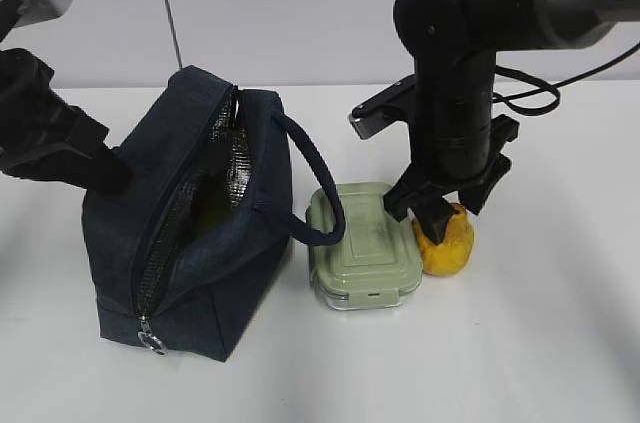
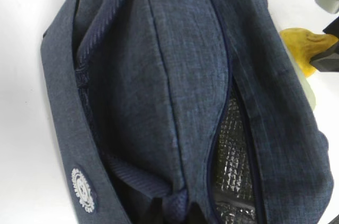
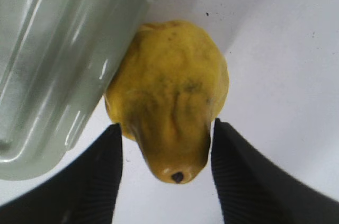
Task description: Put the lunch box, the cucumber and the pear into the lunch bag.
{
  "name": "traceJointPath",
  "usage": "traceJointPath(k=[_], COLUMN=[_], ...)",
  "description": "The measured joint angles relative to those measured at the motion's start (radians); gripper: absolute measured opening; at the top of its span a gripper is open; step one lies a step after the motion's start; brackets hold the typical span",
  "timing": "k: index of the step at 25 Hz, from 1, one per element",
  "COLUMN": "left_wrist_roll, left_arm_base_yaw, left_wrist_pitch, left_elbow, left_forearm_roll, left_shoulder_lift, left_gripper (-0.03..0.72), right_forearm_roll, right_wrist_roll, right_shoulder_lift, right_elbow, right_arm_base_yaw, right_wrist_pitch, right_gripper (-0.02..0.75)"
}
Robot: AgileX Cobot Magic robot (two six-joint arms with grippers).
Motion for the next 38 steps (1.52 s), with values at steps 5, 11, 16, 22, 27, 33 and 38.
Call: traceJointPath(k=[5, 11, 16, 22, 27, 33, 38], left_wrist_roll=[0.000, 0.000, 0.000, 0.000, 0.000, 0.000, 0.000], left_arm_base_yaw=[0.000, 0.000, 0.000, 0.000, 0.000, 0.000, 0.000], left_wrist_pitch=[0.000, 0.000, -0.001, -0.001, -0.001, -0.001, -0.001], left_elbow=[0.000, 0.000, 0.000, 0.000, 0.000, 0.000, 0.000], left_forearm_roll=[0.000, 0.004, 0.005, 0.010, 0.011, 0.012, 0.015], left_shoulder_lift=[0.000, 0.000, 0.000, 0.000, 0.000, 0.000, 0.000], left_gripper=[0.018, 0.018, 0.018, 0.018, 0.018, 0.018, 0.018], right_forearm_roll=[-0.006, -0.044, 0.022, 0.223, 0.560, 0.684, 0.655], right_wrist_roll=[-0.005, -0.003, 0.003, -0.091, -0.338, -0.439, -0.448], right_shoulder_lift=[0.009, -0.011, -0.154, -0.321, -0.328, -0.232, -0.170], right_elbow=[0.000, 0.000, -0.051, -0.103, -0.105, -0.105, -0.105], right_arm_base_yaw=[0.000, 0.000, -0.003, 0.002, 0.019, 0.081, 0.121], right_wrist_pitch=[0.000, 0.000, -0.060, -0.203, -0.231, -0.226, -0.212], right_gripper=[0.245, 0.182, 0.180, 0.179, 0.179, 0.178, 0.176])
